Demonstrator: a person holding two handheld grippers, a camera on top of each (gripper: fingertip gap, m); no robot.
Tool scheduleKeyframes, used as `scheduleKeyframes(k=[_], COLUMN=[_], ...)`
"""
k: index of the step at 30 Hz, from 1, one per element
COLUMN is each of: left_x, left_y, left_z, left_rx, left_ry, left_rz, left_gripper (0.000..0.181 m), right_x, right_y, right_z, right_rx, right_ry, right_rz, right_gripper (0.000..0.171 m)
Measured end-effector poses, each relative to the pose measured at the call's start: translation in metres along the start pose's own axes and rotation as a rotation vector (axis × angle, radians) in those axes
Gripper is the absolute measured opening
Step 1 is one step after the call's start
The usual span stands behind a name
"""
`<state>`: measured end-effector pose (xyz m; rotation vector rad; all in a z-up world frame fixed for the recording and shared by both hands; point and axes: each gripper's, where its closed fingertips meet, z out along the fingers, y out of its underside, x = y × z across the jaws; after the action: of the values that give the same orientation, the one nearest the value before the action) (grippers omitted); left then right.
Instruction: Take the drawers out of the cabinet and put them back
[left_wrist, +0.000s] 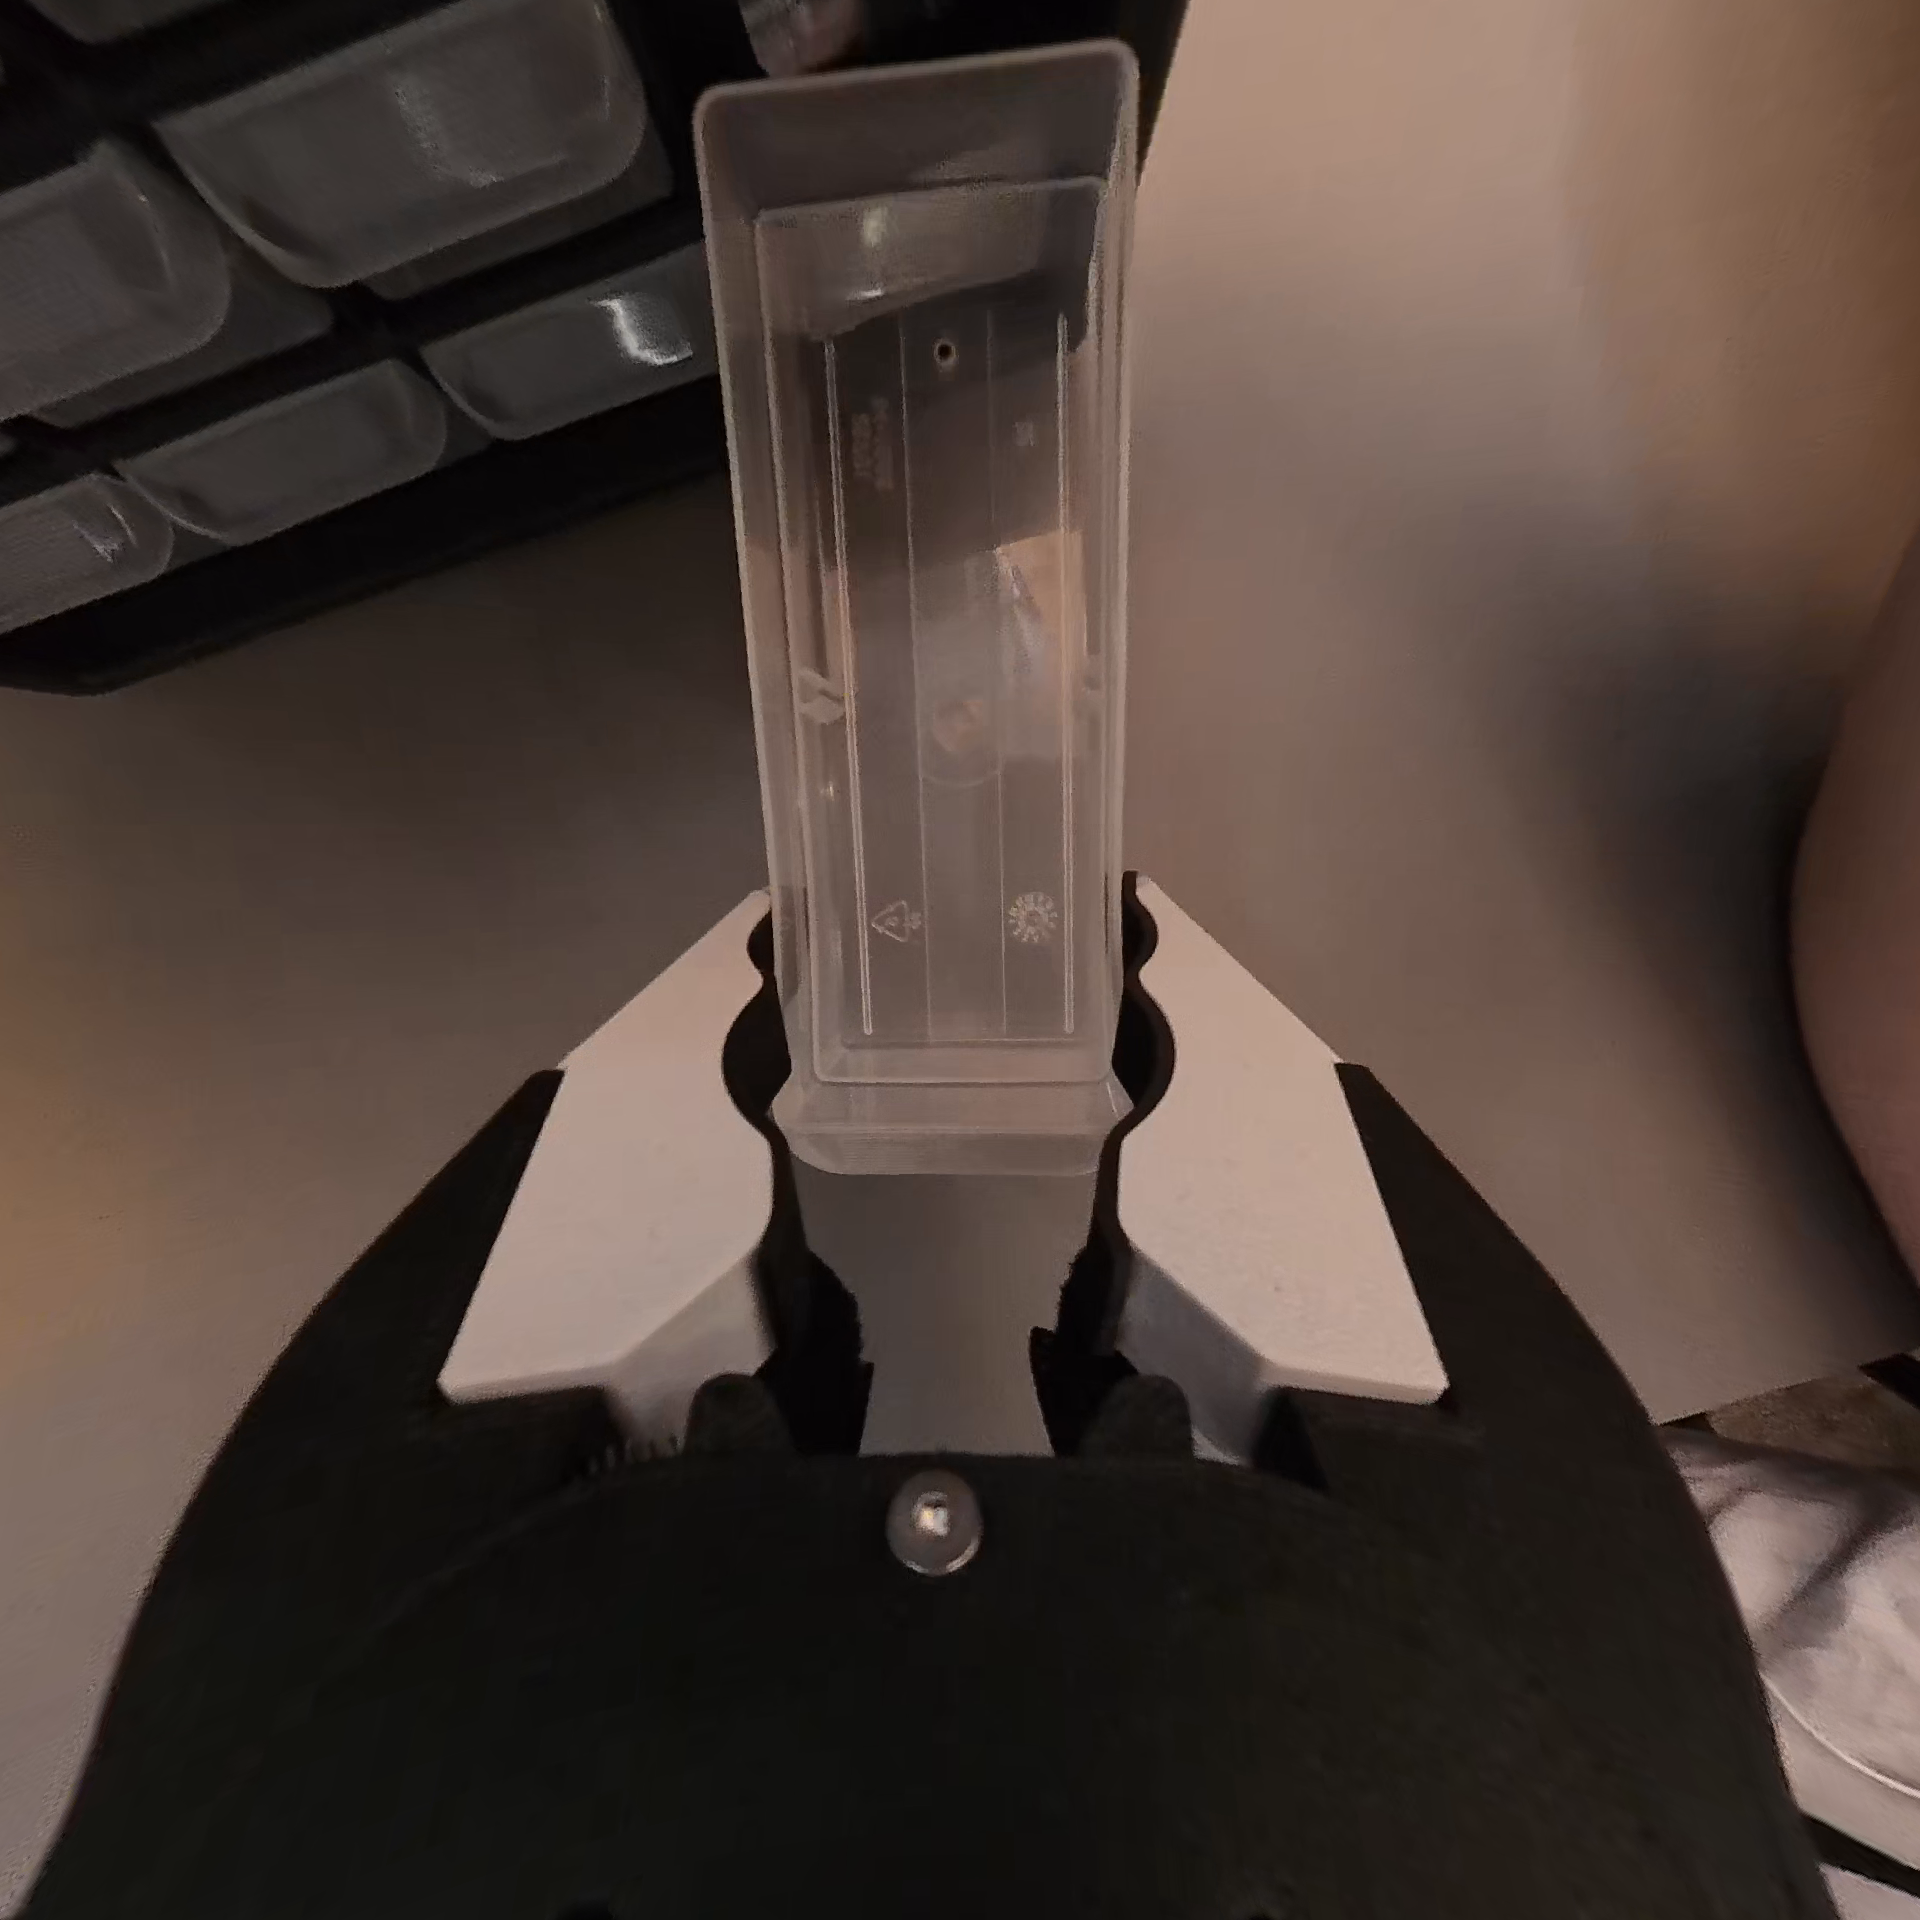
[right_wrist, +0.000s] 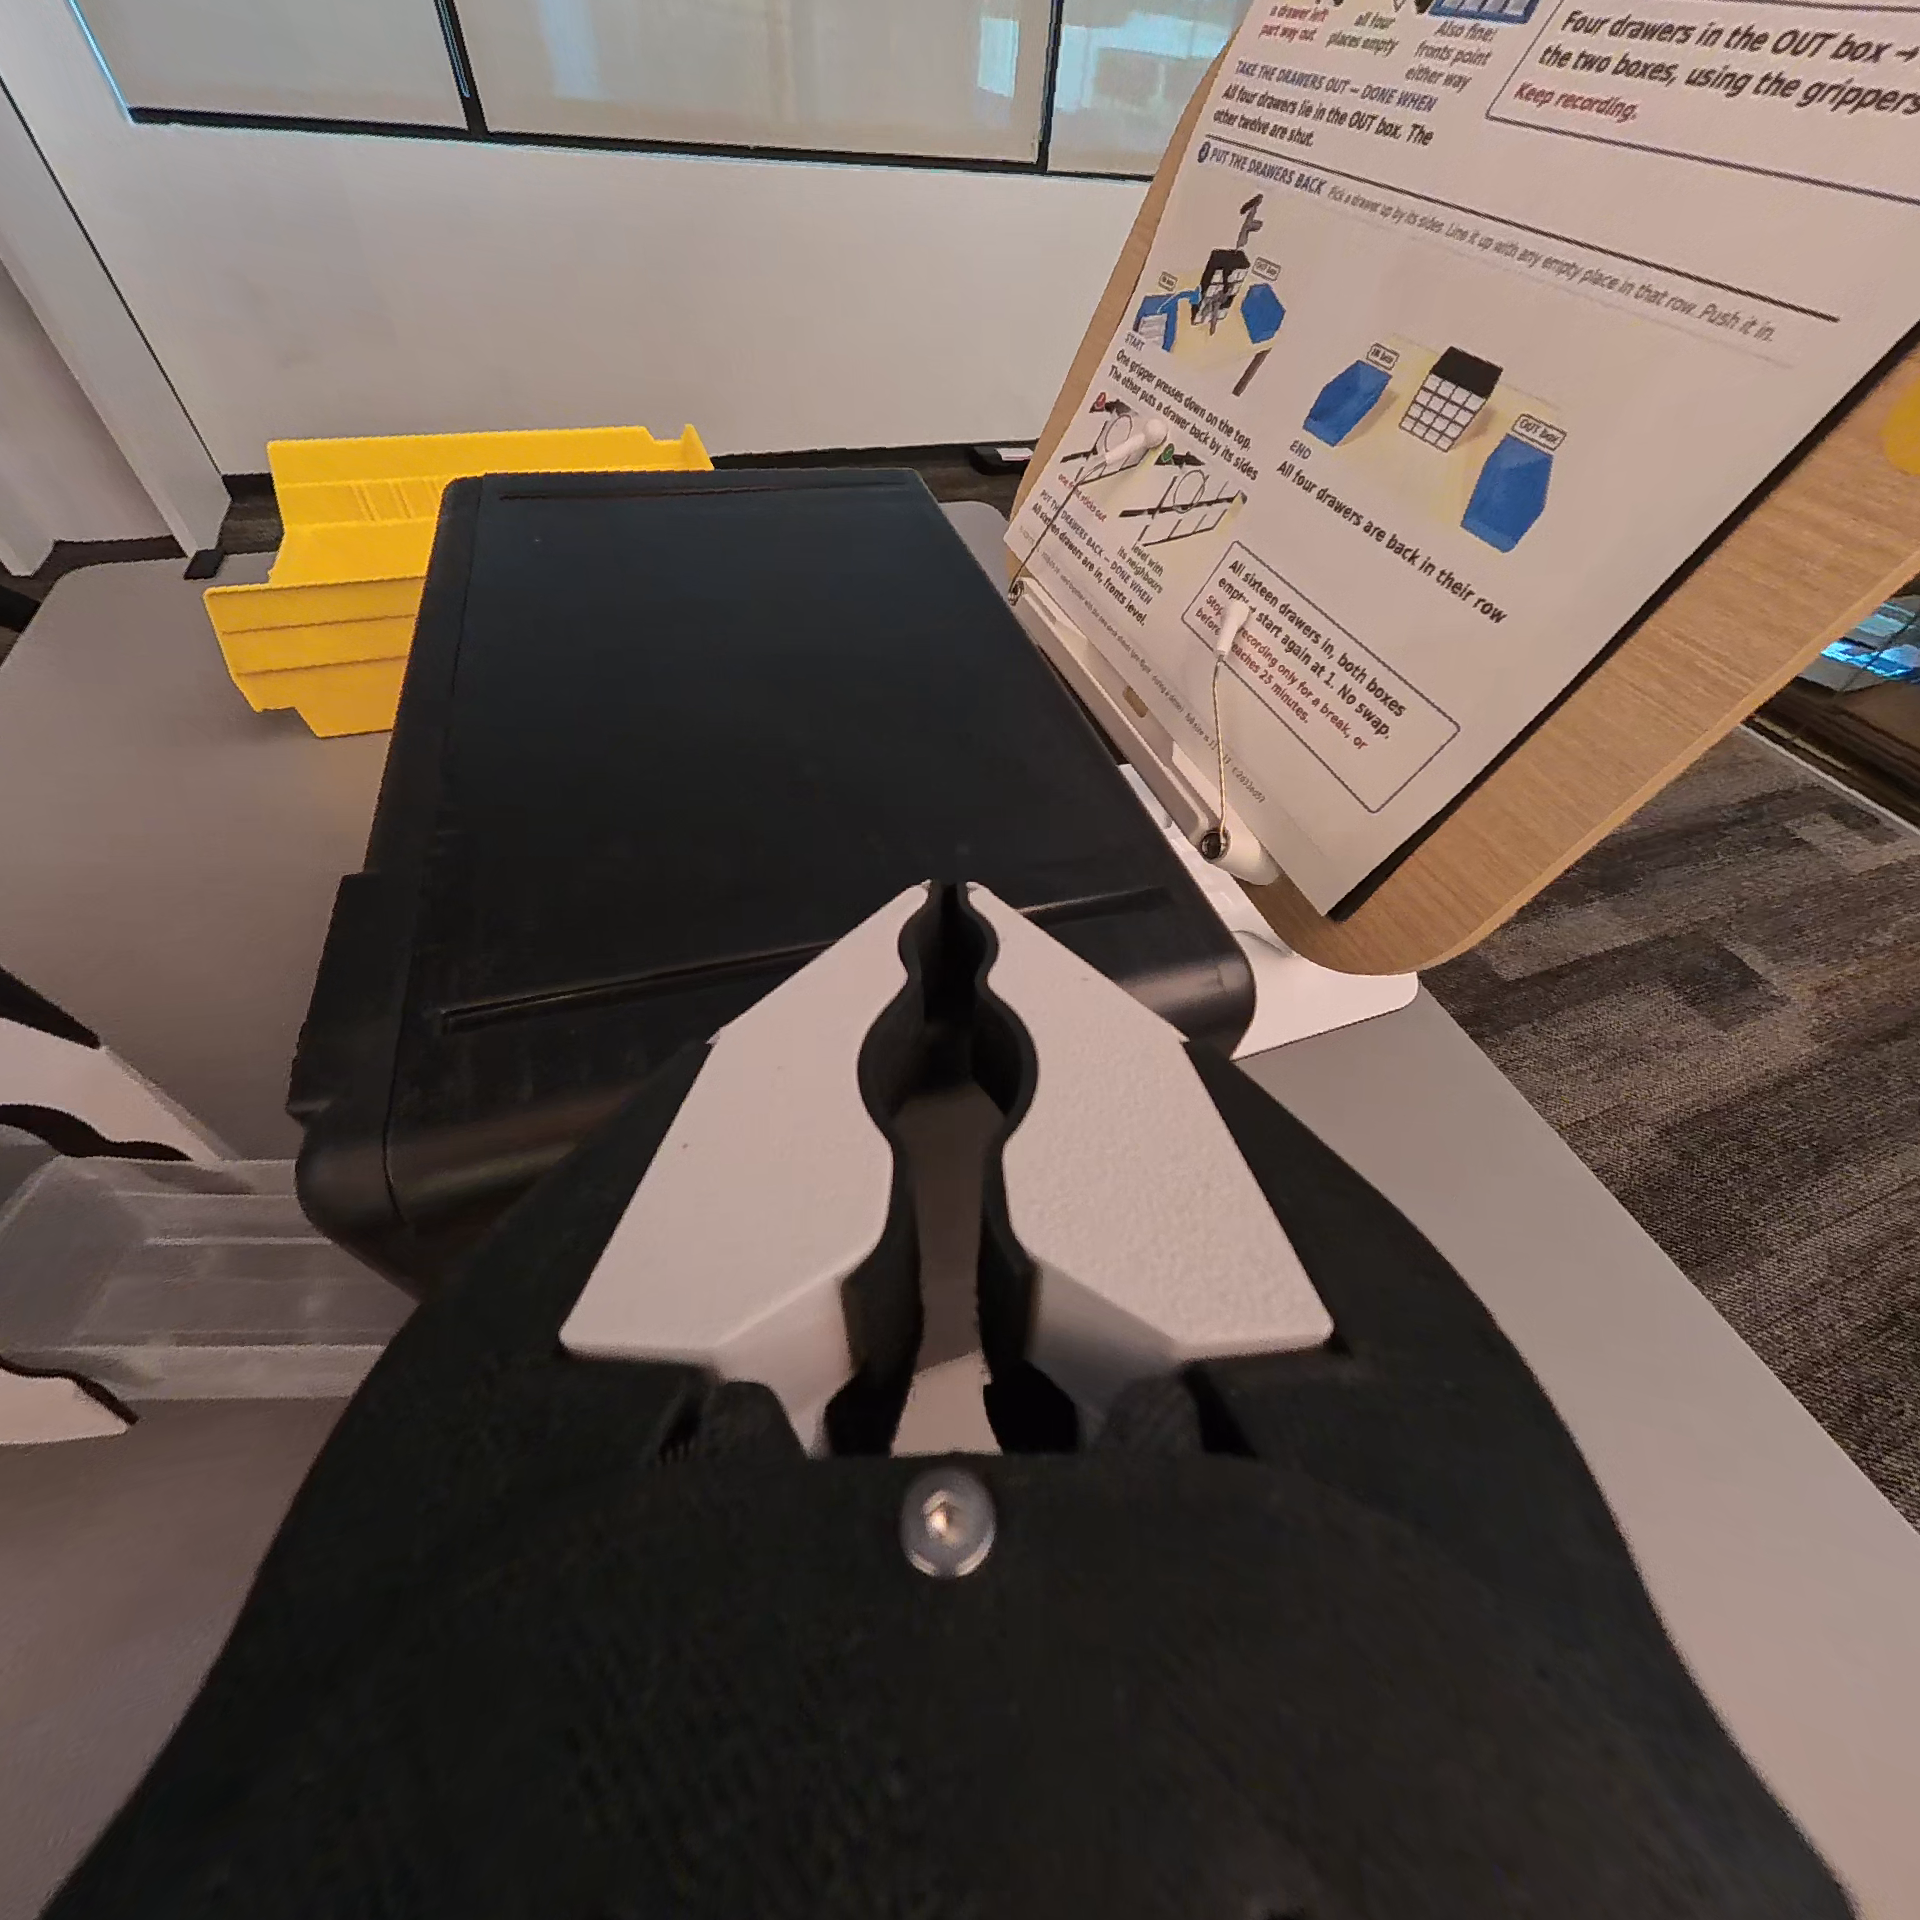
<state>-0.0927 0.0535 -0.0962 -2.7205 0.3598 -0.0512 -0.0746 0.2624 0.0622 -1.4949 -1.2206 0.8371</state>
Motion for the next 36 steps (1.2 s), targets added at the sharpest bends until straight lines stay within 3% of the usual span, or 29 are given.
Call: scheduleKeyframes(k=[20,30,36], left_x=[-0.001,-0.003,-0.002], left_y=[-0.012,-0.022,-0.036], left_z=[0.000,-0.008,0.002], left_rx=[-0.038,-0.103,-0.099], left_ry=[0.043,-0.108,-0.083], left_rz=[-0.053,-0.003,-0.050], left_gripper=[0.061,0.061,0.062], right_x=[0.000,0.000,0.000], right_y=[0.000,0.000,0.000], right_z=[0.000,0.000,0.000], right_rx=[0.011,0.014,0.019], right_ry=[-0.015,-0.019,-0.026], right_rz=[0.016,0.021,0.027], right_gripper=[0.000,0.000,0.000])
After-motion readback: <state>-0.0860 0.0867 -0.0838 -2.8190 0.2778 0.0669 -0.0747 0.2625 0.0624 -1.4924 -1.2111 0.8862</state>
